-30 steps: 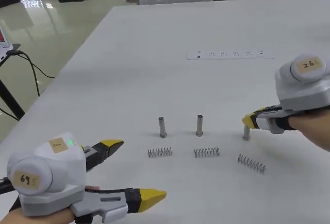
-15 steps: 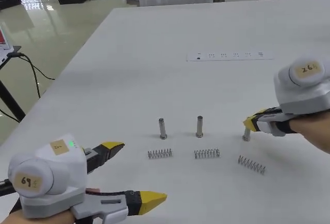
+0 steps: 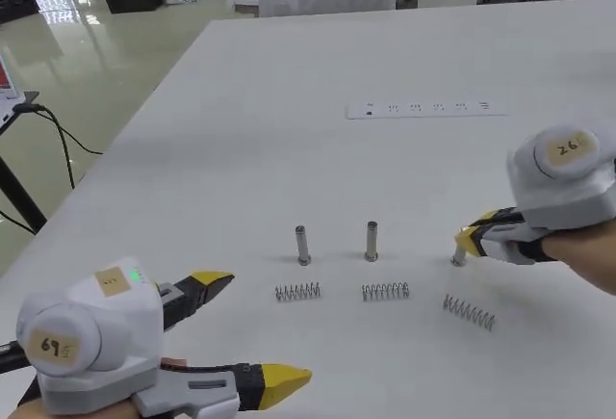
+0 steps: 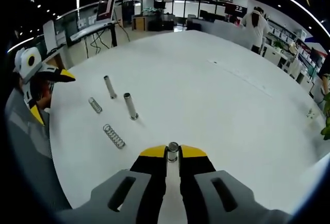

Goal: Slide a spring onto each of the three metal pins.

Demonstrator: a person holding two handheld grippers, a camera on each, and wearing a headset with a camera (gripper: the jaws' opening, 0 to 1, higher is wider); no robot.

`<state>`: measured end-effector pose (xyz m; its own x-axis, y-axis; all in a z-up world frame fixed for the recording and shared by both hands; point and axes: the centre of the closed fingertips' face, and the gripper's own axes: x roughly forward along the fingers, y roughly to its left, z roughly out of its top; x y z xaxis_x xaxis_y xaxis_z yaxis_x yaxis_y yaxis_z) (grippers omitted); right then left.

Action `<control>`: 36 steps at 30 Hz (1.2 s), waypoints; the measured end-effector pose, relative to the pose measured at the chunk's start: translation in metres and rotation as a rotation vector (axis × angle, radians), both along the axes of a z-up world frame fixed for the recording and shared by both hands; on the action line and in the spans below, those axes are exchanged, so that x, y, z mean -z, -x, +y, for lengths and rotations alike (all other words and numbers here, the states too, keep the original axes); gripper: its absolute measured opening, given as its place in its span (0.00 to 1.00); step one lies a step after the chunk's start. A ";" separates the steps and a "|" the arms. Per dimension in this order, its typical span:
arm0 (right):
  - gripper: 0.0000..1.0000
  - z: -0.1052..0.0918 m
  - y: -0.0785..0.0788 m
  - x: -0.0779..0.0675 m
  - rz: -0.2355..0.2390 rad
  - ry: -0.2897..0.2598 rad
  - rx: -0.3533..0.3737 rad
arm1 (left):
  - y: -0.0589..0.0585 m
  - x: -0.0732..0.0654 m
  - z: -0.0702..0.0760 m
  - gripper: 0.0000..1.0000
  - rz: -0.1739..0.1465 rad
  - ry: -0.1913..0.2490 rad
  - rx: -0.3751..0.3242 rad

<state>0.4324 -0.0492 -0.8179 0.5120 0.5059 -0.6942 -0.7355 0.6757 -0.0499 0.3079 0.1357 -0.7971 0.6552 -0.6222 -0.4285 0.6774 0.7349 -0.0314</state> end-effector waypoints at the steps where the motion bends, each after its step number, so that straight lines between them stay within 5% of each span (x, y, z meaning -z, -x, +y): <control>1: 0.05 0.000 0.000 0.000 -0.002 0.004 -0.002 | 0.000 0.000 0.000 0.80 0.000 0.001 0.000; 25: 0.17 -0.009 0.005 0.006 0.016 0.011 -0.005 | 0.000 -0.001 0.000 0.80 -0.001 0.008 -0.008; 36: 0.20 -0.015 0.025 0.006 0.030 0.019 -0.023 | 0.000 0.000 0.000 0.80 0.001 0.008 -0.003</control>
<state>0.4072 -0.0637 -0.8238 0.4793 0.5038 -0.7186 -0.7523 0.6576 -0.0407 0.3075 0.1352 -0.7968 0.6566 -0.6237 -0.4241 0.6752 0.7367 -0.0379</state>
